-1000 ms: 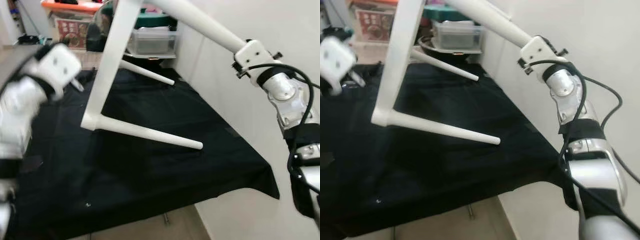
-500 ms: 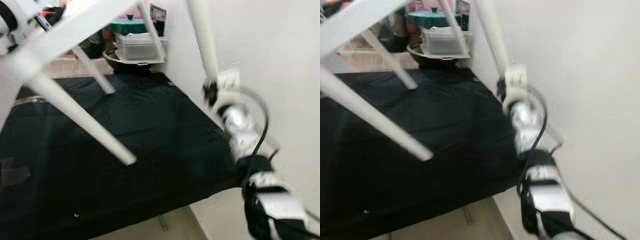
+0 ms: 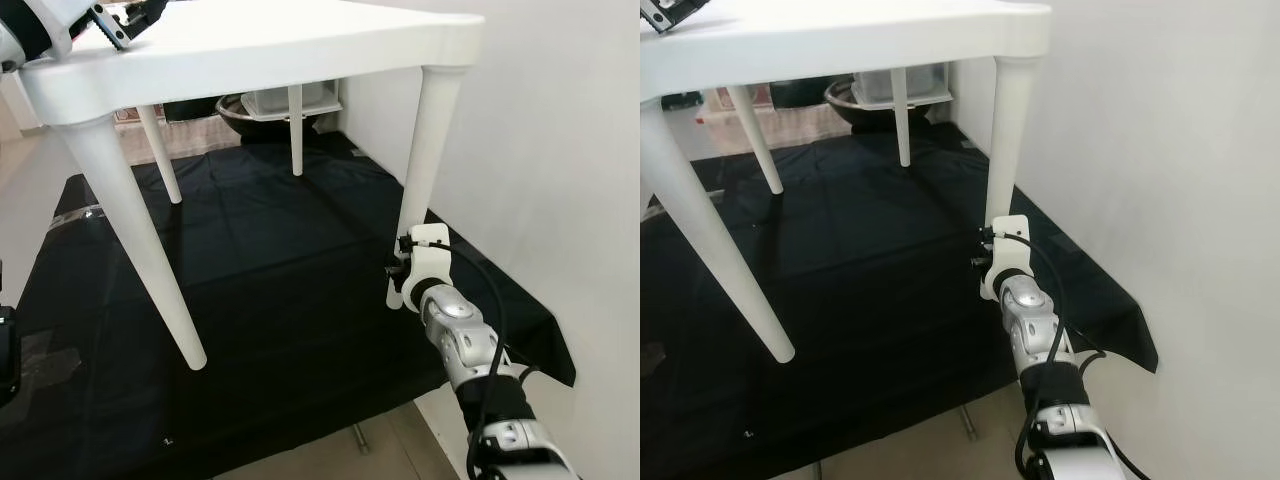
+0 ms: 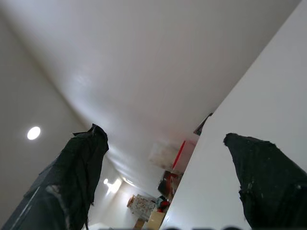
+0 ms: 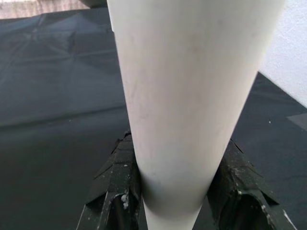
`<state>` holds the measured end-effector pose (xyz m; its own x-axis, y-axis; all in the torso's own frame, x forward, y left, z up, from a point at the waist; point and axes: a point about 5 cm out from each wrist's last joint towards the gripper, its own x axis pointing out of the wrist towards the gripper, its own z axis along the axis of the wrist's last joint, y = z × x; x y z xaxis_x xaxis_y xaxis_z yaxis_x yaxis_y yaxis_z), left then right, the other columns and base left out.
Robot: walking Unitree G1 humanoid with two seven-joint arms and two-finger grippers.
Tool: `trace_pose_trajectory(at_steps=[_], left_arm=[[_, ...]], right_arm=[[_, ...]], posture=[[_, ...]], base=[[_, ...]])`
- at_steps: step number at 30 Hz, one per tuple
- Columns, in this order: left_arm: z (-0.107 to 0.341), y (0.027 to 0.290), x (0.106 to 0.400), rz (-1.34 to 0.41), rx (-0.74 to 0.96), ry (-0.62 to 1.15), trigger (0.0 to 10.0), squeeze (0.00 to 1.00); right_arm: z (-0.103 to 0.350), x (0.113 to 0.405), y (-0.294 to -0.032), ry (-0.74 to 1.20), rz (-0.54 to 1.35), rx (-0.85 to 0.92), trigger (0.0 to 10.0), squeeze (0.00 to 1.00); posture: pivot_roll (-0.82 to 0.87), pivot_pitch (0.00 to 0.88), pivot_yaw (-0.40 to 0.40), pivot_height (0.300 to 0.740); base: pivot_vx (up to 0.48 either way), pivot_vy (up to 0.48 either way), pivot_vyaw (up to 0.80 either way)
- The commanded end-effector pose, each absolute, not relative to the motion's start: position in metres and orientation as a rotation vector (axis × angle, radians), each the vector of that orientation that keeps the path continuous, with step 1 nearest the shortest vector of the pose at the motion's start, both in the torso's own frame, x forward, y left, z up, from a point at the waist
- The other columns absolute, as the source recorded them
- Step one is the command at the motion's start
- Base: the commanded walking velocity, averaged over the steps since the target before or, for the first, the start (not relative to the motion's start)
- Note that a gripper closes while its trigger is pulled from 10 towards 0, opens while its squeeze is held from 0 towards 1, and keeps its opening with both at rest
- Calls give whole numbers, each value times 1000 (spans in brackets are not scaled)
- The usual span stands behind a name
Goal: Building children table
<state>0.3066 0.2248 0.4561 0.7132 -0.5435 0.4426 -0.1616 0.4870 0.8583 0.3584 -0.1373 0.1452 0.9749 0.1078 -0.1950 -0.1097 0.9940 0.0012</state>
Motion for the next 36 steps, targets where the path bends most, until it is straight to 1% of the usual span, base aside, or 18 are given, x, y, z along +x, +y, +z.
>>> trace_pose_trajectory(at_steps=[1, 2, 3, 4, 5, 6, 7, 11, 14, 18, 21, 23, 26, 28, 31, 33, 35, 36], left_arm=[[438, 217, 314, -316, 1043, -726, 10000, 0], [438, 217, 314, -316, 1043, -726, 10000, 0], [438, 219, 311, -298, 1027, -743, 10000, 0], [438, 219, 308, -287, 1016, -754, 10000, 0], [437, 222, 305, -258, 1013, -771, 10000, 0], [436, 223, 303, -240, 1014, -782, 10000, 0], [436, 226, 299, -214, 999, -804, 10000, 0], [438, 229, 293, -175, 977, -841, 10000, 0], [447, 232, 279, -81, 925, -937, 10000, 0], [449, 232, 269, -4, 868, -1015, 10000, 0], [444, 226, 253, 76, 786, -1120, 10000, 0], [444, 226, 253, 76, 786, -1120, 10000, 0], [440, 217, 237, 139, 829, -1249, 10000, 0], [440, 215, 233, 158, 848, -1280, 10000, 0], [440, 213, 230, 173, 858, -1306, 10000, 0], [426, 202, 229, 152, 830, -1297, 10000, 0], [411, 193, 228, 114, 843, -1280, 10000, 0], [411, 193, 228, 114, 843, -1280, 10000, 0]], right_arm=[[142, 354, -104, 230, 222, -6, 4706, 0], [142, 354, -104, 230, 222, -6, 4706, 0], [144, 354, -104, 226, 213, -6, 10000, 0], [146, 354, -105, 223, 207, -6, 10000, 0], [153, 354, -107, 168, 210, 22, 10000, 443], [158, 353, -109, 127, 214, 42, 10000, 443], [164, 350, -111, 88, 216, 82, 10000, 1000], [170, 345, -115, 43, 203, 131, 10000, 1000], [182, 334, -122, -45, 182, 172, 10000, 1000], [188, 326, -125, -95, 186, 216, 10000, 1000], [193, 314, -131, -168, 191, 239, 10000, 1000], [193, 314, -131, -168, 191, 239, 10000, 1000], [198, 305, -139, -249, 196, 200, 10000, 1000], [198, 304, -141, -261, 195, 199, 10000, 1000], [198, 303, -143, -267, 189, 198, 10000, 1000], [192, 295, -152, -259, 155, 201, 10000, 1000], [188, 288, -158, -252, 129, 206, 10000, 1000], [188, 288, -158, -252, 129, 206, 10000, 1000]], posture=[[76, 0, -39, 740], [76, 0, -39, 740], [71, 0, -38, 740], [70, 0, -40, 740], [68, 0, -47, 740], [68, 0, -47, 740], [68, 0, -53, 740], [67, 0, -56, 740], [64, 0, -65, 740], [60, 0, -69, 740], [52, 0, -76, 740], [52, 0, -76, 740], [52, 0, -88, 740], [53, 0, -88, 740], [55, 0, -89, 740], [57, 0, -88, 740], [54, 0, -89, 740], [54, 0, -89, 740]], base=[[0, 0, 0], [0, 0, 0], [0, 0, 0], [0, 0, 0], [0, 0, 0], [0, 0, 0], [0, 0, 0], [0, 0, 0], [0, 0, 0], [0, 0, 0], [0, 0, 0], [0, 0, 0], [0, 0, 0], [0, 0, 0], [0, 0, 0], [0, 0, 0], [0, 0, 0], [0, 0, 0]])
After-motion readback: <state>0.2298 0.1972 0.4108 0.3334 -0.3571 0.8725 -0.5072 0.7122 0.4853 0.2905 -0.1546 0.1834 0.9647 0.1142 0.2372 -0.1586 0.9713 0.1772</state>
